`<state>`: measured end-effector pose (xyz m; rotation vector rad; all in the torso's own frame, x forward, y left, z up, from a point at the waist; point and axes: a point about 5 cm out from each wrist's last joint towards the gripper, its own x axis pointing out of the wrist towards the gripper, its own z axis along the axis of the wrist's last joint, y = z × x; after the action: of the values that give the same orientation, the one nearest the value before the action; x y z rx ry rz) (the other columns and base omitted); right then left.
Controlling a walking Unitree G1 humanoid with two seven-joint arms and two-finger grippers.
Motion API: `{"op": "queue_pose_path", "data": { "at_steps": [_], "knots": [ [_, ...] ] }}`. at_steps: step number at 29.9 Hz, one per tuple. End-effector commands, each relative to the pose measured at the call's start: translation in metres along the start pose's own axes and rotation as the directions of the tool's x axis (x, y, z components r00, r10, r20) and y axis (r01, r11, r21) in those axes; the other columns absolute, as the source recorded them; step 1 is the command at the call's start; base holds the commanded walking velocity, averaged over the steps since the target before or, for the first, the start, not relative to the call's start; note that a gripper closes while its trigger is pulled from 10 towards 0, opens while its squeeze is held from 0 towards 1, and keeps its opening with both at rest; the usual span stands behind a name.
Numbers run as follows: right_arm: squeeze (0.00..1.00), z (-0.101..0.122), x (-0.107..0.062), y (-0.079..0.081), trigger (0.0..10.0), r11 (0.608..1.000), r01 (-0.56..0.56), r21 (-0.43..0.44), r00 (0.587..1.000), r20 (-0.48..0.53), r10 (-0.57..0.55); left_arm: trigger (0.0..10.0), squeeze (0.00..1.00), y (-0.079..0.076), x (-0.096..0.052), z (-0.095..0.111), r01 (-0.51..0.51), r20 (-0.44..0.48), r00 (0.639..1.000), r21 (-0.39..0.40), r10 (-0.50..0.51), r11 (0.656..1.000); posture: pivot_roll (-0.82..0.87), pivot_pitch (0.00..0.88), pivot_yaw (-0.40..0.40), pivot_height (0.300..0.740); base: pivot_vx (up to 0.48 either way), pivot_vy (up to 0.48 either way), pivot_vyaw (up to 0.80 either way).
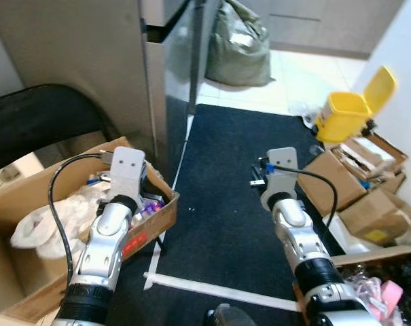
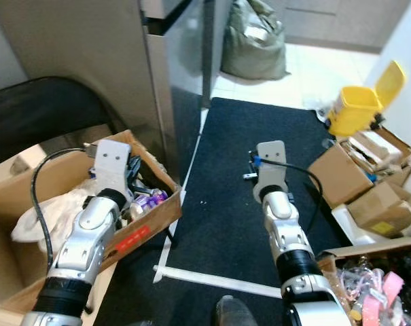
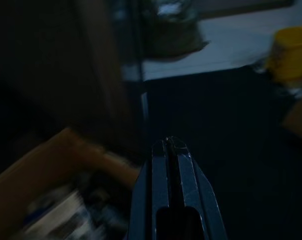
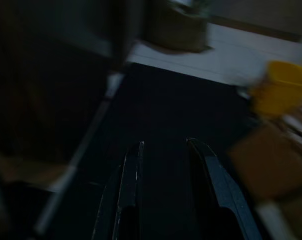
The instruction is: Picking trash to rubbish bin
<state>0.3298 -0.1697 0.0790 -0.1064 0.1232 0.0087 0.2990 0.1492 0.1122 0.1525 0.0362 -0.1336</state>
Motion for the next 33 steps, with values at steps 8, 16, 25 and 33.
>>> {"op": "queue_pose_path", "data": {
  "at_steps": [8, 16, 25, 33],
  "knots": [
    [0.00, -0.0103, -0.0021, -0.0038, 10.0, 0.999, 0.036, -0.010, 0.997, -0.062, -0.036, 10.0, 0.00, -0.0003, -0.0009, -0.0057, 0.003, -0.018, 1.000, 0.021, -0.002, 1.000, 0.05, 0.011, -0.031, 0.740, 0.000, 0.000, -0.80],
    [0.00, -0.0115, -0.0019, -0.0027, 10.0, 0.999, 0.039, -0.018, 0.997, -0.072, -0.040, 10.0, 0.00, 0.0003, -0.0015, -0.0062, -0.005, -0.019, 1.000, 0.024, 0.005, 1.000, 0.05, 0.016, -0.032, 0.740, 0.000, 0.000, -0.80],
    [0.00, -0.0124, -0.0024, -0.0036, 10.0, 0.999, 0.044, -0.026, 0.996, -0.080, -0.046, 10.0, 0.00, 0.0013, -0.0012, -0.0065, -0.009, -0.019, 1.000, 0.026, 0.010, 1.000, 0.05, 0.021, -0.033, 0.740, 0.000, 0.000, -0.80],
    [0.00, -0.0139, -0.0032, -0.0033, 10.0, 0.999, 0.044, -0.026, 0.995, -0.086, -0.046, 10.0, 0.00, 0.0016, -0.0013, -0.0067, -0.011, -0.023, 1.000, 0.033, 0.011, 0.999, 0.05, 0.025, -0.034, 0.740, 0.000, 0.000, -0.80]
  ]
}}
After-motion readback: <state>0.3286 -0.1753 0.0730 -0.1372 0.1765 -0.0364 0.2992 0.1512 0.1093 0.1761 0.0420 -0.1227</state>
